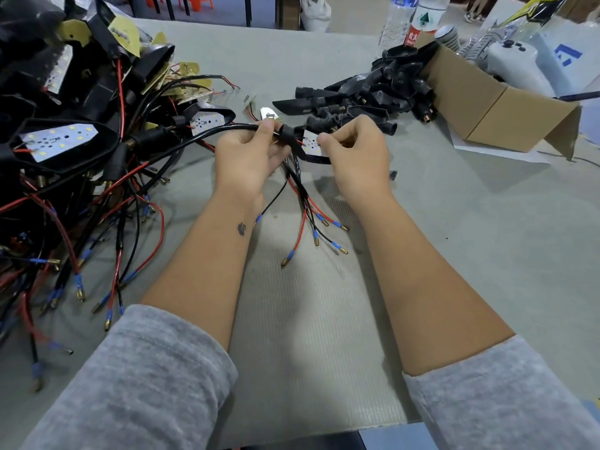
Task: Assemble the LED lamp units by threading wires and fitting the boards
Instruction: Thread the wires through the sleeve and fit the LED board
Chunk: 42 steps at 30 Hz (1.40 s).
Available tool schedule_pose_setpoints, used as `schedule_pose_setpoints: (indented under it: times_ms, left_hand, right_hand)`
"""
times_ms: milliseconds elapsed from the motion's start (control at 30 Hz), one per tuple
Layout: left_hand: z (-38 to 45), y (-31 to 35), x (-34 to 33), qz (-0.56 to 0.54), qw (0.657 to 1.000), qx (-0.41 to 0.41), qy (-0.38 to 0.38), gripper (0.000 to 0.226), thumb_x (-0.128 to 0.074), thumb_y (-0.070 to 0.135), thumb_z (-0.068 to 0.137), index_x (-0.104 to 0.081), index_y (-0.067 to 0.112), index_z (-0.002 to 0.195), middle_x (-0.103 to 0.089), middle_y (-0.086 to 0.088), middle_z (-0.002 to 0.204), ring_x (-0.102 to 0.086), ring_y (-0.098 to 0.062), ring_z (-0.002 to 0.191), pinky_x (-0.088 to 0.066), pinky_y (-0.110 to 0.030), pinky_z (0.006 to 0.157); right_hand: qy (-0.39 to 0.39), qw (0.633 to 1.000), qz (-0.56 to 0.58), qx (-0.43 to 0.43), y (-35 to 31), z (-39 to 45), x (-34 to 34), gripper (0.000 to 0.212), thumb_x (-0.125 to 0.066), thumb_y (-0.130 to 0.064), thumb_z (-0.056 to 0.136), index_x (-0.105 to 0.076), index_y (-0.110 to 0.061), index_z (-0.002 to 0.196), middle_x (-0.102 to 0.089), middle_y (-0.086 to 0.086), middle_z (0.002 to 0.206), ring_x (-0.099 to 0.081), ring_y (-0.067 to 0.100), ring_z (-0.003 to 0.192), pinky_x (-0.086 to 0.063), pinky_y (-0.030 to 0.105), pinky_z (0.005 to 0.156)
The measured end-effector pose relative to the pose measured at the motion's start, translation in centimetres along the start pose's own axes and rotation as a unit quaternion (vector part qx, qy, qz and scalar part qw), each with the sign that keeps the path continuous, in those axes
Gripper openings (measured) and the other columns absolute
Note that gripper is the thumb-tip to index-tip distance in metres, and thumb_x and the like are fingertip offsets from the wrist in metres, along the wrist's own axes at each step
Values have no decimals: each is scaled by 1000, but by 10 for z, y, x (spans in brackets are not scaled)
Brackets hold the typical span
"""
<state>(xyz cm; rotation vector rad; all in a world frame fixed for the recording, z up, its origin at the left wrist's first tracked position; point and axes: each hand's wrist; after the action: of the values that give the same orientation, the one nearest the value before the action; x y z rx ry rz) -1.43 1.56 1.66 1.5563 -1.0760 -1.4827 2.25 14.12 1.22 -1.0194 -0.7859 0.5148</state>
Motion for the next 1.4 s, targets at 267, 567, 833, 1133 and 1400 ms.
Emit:
schedule_pose_setpoints:
  times_ms: [267, 567, 833, 1133, 1400]
  left_hand:
    - [1, 2, 1, -74, 997, -3, -12, 18, -48, 14, 102, -60, 6, 90, -64, 3, 68, -62, -5, 60, -52, -17, 62]
    - [1, 3, 3, -132, 991, 12, -8, 15, -57, 15, 97, -60, 7, 85, -67, -4, 78, -65, -11, 70, -57, -20, 74]
    - [-2, 5, 2, -101, 994, 18, -44, 15, -60, 14, 96, -63, 8, 82, -72, -3, 74, -70, -16, 70, -59, -32, 82]
    - [1, 9, 8, -106, 993, -13, 52, 15, -60, 24, 96, -65, 14, 85, -65, -1, 86, -63, -10, 73, -53, -22, 68]
    - [-1, 5, 5, -22, 999, -16, 18, 18, -60, 21, 96, -63, 12, 80, -66, 2, 73, -64, -8, 67, -55, -22, 67]
  right_hand:
    - [-171, 979, 103, -47, -12, -4, -1, 12, -57, -23, 96, -66, -22, 88, -61, -3, 78, -55, 7, 55, -40, 18, 47]
    - [-204, 950, 231, -56, -11, -4, 0, 20, -51, -6, 99, -63, -21, 94, -58, -1, 69, -45, 10, 46, -32, 17, 41]
    - [-206, 947, 239, -59, -12, -5, 0, 15, -50, -6, 99, -62, -14, 101, -58, 3, 77, -42, 11, 50, -34, 17, 44]
    - [-199, 952, 227, -58, -12, -4, 0, 16, -50, -6, 99, -63, -16, 96, -57, 1, 74, -42, 11, 49, -34, 16, 43]
    - [-187, 963, 183, -63, -7, 0, 7, 11, -49, -7, 99, -59, -11, 97, -57, 7, 78, -44, 11, 46, -32, 17, 41]
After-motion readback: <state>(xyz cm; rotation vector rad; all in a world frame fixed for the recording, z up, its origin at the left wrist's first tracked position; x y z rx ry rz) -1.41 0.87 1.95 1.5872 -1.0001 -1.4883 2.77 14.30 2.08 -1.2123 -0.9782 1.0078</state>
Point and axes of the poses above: each hand's wrist, its own z-axis towards the middle knuckle, its own x-axis out of the back of the hand, y = z × x
